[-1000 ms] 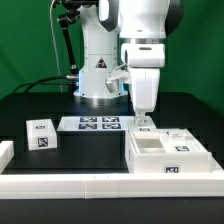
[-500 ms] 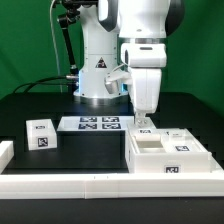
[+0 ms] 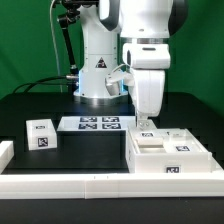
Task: Assemble cabinet
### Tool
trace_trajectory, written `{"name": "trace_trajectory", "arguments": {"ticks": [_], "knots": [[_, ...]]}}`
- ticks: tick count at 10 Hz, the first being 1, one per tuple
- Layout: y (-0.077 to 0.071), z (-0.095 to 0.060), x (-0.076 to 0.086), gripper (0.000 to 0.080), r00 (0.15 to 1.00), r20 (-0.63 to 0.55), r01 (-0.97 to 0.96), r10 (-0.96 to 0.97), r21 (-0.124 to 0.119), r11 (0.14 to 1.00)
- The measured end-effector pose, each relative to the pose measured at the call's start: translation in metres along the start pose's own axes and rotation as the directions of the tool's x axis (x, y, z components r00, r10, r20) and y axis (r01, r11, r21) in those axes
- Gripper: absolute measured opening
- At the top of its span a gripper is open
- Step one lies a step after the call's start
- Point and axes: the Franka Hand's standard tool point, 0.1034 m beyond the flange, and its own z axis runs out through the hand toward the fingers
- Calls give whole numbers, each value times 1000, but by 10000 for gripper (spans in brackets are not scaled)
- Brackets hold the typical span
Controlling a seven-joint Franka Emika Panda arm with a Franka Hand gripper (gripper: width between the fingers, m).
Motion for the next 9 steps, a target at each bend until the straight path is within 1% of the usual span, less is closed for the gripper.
{"name": "trace_trajectory", "arguments": {"ticks": [1,5,6,9], "knots": [[15,0,1,71,1000,-1,6,-6,-6,1000],[43,0,5,72,1000,-7,0,0,-28,1000],[46,0,5,72,1000,-8,-1,1,-30,1000],[52,0,4,72,1000,-5,-2,2,-24,1000]]}}
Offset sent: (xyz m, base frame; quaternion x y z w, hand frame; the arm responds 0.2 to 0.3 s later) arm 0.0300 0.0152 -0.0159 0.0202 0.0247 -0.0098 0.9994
